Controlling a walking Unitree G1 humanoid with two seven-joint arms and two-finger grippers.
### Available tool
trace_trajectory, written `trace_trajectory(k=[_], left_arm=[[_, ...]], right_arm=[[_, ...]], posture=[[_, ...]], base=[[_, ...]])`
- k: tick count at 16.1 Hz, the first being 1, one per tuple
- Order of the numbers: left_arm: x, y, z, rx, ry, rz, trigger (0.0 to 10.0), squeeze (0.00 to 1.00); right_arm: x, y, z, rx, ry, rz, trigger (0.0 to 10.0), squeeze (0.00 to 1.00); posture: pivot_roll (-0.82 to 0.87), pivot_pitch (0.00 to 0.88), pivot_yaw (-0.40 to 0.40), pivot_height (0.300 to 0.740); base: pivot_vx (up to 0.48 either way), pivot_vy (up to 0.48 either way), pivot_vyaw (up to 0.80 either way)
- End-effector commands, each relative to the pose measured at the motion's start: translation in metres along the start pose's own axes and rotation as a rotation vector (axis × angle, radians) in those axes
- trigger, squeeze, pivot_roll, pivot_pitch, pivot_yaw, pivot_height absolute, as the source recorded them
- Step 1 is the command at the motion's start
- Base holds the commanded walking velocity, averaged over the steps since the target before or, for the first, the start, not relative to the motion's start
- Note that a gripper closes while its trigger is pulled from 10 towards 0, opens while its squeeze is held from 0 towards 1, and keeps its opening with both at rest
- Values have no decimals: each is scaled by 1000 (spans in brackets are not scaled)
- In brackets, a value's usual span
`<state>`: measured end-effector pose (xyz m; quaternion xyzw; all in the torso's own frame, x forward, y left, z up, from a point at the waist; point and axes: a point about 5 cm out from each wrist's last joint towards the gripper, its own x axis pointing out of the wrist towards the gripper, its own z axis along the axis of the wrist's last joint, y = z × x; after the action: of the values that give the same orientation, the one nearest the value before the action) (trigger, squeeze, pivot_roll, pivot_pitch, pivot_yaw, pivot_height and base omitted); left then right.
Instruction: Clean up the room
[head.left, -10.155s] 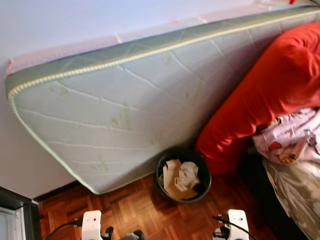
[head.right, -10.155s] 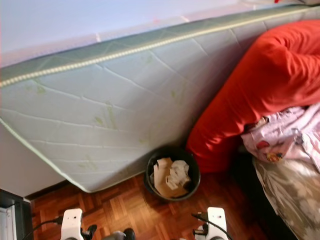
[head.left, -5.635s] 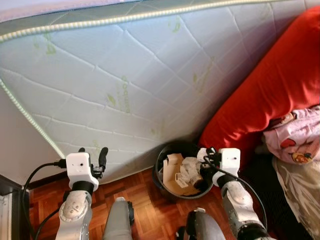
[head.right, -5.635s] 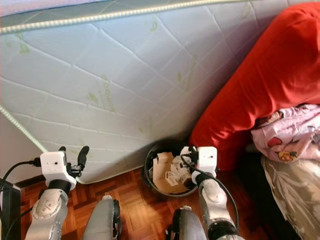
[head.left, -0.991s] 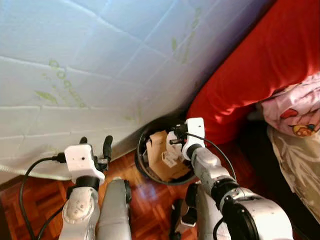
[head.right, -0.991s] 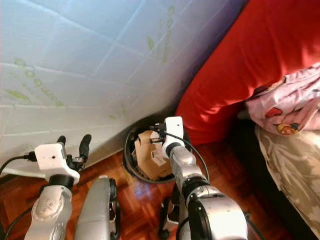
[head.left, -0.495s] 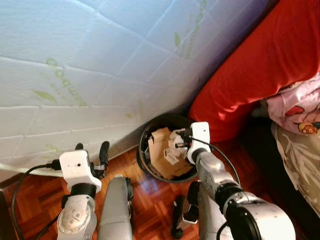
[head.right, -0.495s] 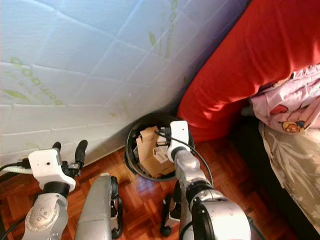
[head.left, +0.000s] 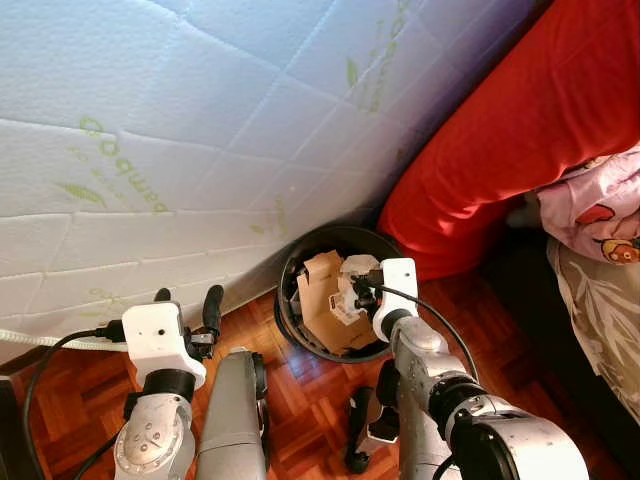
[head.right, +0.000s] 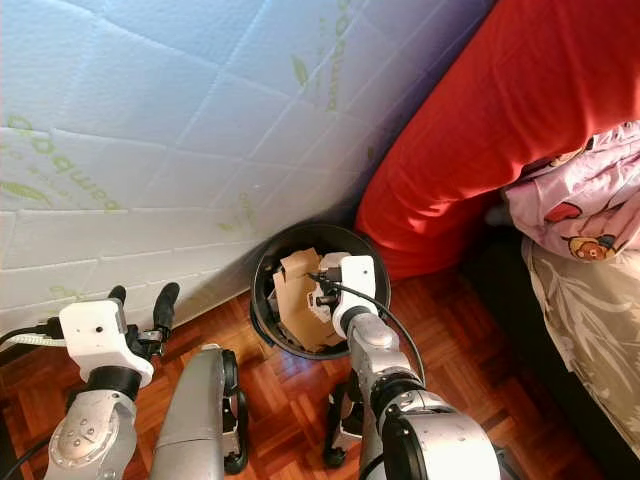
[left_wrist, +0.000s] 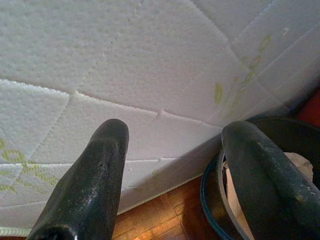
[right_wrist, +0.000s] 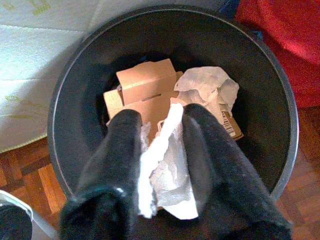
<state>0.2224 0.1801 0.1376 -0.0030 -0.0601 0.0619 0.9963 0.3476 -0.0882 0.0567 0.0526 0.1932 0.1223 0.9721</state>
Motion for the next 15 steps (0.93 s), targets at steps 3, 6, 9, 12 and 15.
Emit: trace_trajectory(k=[3,6,9,12,15], left_arm=[[-7,2,-5,26,41,9,10000,0],[-8,3,-5,30,49,12,10000,0],[-8,2,-5,34,50,7,10000,0],[-7,3,-5,34,49,8,10000,0],[-6,3,-5,35,45,11,10000,0]], right_arm=[[-4,1,-20,-7,81,11,10000,1000],[-4,2,-16,16,49,30,10000,1000],[-3,1,-10,61,-7,41,10000,1000],[-4,-1,-10,67,-16,40,10000,1000],[-4,-5,-9,183,-38,23,10000,1000]], posture=[[390,568,-96,611],[393,570,-95,611],[391,572,-94,611],[393,570,-95,611],[391,569,-96,611]], base=[[0,0,0],[0,0,0],[0,0,0],[0,0,0],[0,0,0]])
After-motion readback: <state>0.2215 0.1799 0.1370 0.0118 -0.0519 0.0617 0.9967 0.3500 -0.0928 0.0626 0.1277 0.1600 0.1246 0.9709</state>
